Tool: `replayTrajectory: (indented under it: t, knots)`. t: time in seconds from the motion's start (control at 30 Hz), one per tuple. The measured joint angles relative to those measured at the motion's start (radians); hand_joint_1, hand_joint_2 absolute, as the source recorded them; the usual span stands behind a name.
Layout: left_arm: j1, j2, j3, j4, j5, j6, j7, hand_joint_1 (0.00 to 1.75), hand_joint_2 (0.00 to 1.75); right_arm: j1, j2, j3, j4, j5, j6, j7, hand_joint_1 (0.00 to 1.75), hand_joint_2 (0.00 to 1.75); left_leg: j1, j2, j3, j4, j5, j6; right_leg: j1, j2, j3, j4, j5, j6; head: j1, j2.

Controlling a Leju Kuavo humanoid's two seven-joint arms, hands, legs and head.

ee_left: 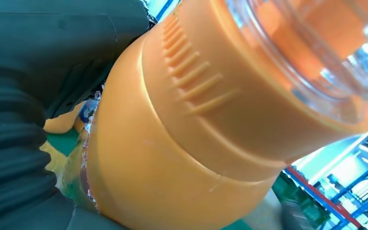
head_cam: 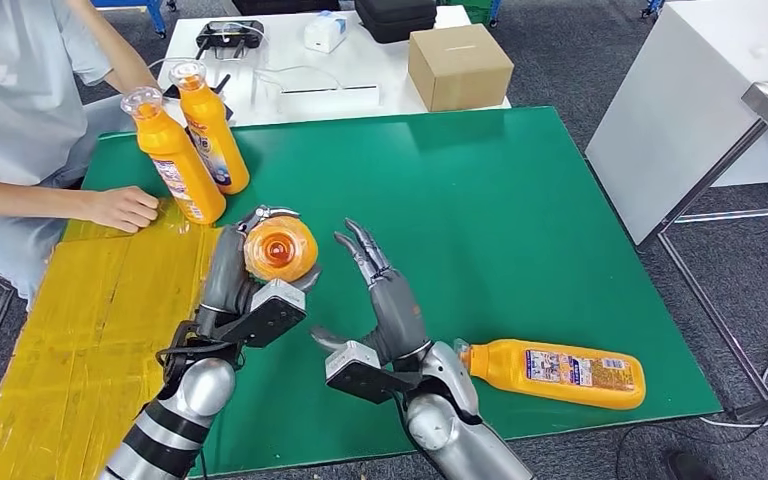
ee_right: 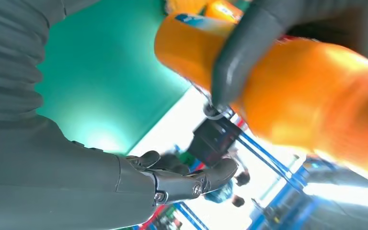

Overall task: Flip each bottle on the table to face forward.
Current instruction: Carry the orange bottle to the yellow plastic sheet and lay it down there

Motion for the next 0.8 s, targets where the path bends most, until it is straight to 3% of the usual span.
replayTrajectory:
  t: [0.3,0.43,0.57,0.67,0.8]
  knots:
    - [-0.011,0.001,0.007,0.006,-0.023,0.005,0.009,1.75,1.75,0.022,-0.020,-0.003,-0.078,0.005,-0.001,0.002,0.00,1.75,0.000,0.000,0.000,0.000,0.000,0.000,0.000,0.000,0.000,0.000,0.000,0.000,0.000,0.000]
    - [-0.023,0.004,0.010,0.018,-0.175,0.046,0.078,1.75,1.75,0.031,-0.027,-0.008,-0.108,0.024,-0.023,-0.005,0.00,1.75,0.000,0.000,0.000,0.000,0.000,0.000,0.000,0.000,0.000,0.000,0.000,0.000,0.000,0.000]
    - [-0.050,0.018,0.031,0.058,-0.546,0.114,0.232,1.75,1.75,0.050,-0.043,-0.026,-0.195,0.067,-0.053,-0.006,0.00,1.75,0.000,0.000,0.000,0.000,0.000,0.000,0.000,0.000,0.000,0.000,0.000,0.000,0.000,0.000]
    - [-0.089,0.055,0.026,0.116,-0.812,0.103,0.433,1.75,1.75,0.068,-0.058,-0.043,-0.265,0.093,-0.074,0.000,0.00,1.75,0.000,0.000,0.000,0.000,0.000,0.000,0.000,0.000,0.000,0.000,0.000,0.000,0.000,0.000]
    - [-0.209,0.131,-0.092,0.256,-0.885,-0.117,0.708,1.75,1.75,0.089,-0.075,-0.066,-0.339,0.166,-0.117,0.018,0.00,1.75,0.000,0.000,0.000,0.000,0.001,-0.001,0.000,0.000,0.000,0.000,0.000,0.000,0.000,0.000]
